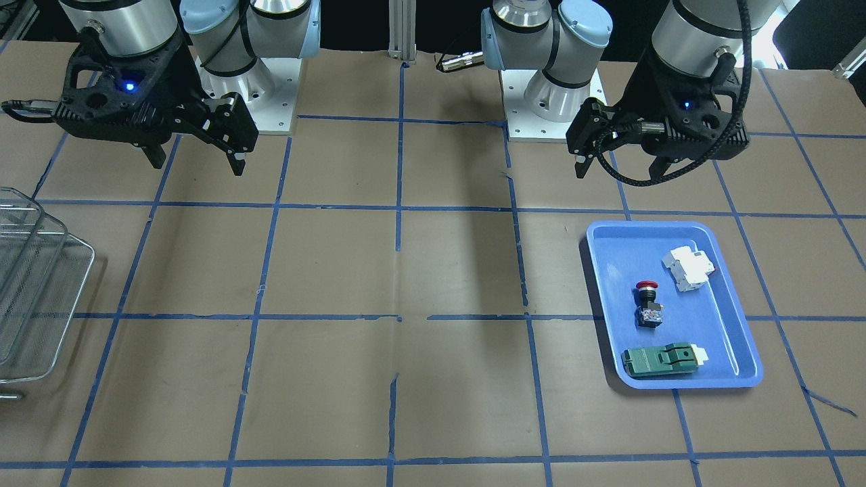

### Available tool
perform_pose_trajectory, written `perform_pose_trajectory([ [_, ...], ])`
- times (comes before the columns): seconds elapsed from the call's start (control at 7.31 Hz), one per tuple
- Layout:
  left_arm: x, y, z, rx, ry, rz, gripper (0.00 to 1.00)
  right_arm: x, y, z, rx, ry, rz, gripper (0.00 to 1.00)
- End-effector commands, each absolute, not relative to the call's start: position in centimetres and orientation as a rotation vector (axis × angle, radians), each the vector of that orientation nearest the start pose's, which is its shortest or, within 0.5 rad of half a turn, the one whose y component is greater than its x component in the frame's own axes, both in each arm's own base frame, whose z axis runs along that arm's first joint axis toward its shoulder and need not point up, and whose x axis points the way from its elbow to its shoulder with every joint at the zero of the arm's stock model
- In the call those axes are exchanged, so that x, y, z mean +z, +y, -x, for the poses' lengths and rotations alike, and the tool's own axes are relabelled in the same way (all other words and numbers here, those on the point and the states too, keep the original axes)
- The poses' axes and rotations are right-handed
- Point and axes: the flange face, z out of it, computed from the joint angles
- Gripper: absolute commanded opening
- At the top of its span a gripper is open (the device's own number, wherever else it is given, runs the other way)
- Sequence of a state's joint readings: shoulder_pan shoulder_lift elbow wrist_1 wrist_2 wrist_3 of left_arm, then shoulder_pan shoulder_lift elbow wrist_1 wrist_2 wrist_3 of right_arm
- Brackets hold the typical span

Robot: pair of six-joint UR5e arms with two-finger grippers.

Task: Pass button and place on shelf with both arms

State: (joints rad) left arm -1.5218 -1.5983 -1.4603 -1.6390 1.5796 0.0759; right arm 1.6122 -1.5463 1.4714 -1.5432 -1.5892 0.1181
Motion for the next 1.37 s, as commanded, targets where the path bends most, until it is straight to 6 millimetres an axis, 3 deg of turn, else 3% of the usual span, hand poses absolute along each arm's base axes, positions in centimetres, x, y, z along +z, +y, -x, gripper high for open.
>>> perform_pose_trajectory([
  [0.0, 52.3, -51.0, 10.7, -0.03, 3.131, -0.038, 1.0, 52.2, -50.0, -15.2, -0.077, 3.153, -0.122, 1.0],
  [0.27, 52.9, -52.0, 10.8, -0.114, 3.131, -0.05, 1.0, 52.2, -50.0, -15.2, -0.077, 3.153, -0.122, 1.0],
  [0.55, 53.6, -51.7, 10.6, -0.147, 3.12, -0.054, 1.0, 52.1, -50.0, -15.2, -0.075, 3.153, -0.122, 1.0],
  [0.96, 51.5, -51.9, 10.7, -0.081, 3.127, -0.062, 1.0, 52.1, -50.0, -15.2, -0.075, 3.153, -0.122, 1.0],
  [1.09, 49.9, -51.3, 9.5, -0.006, 3.125, -0.145, 1.0, 52.1, -50.0, -15.2, -0.075, 3.153, -0.122, 1.0],
  [1.23, 46.1, -51.3, 6.9, 0.089, 3.139, -0.147, 1.0, 52.1, -50.0, -15.2, -0.075, 3.153, -0.122, 1.0],
])
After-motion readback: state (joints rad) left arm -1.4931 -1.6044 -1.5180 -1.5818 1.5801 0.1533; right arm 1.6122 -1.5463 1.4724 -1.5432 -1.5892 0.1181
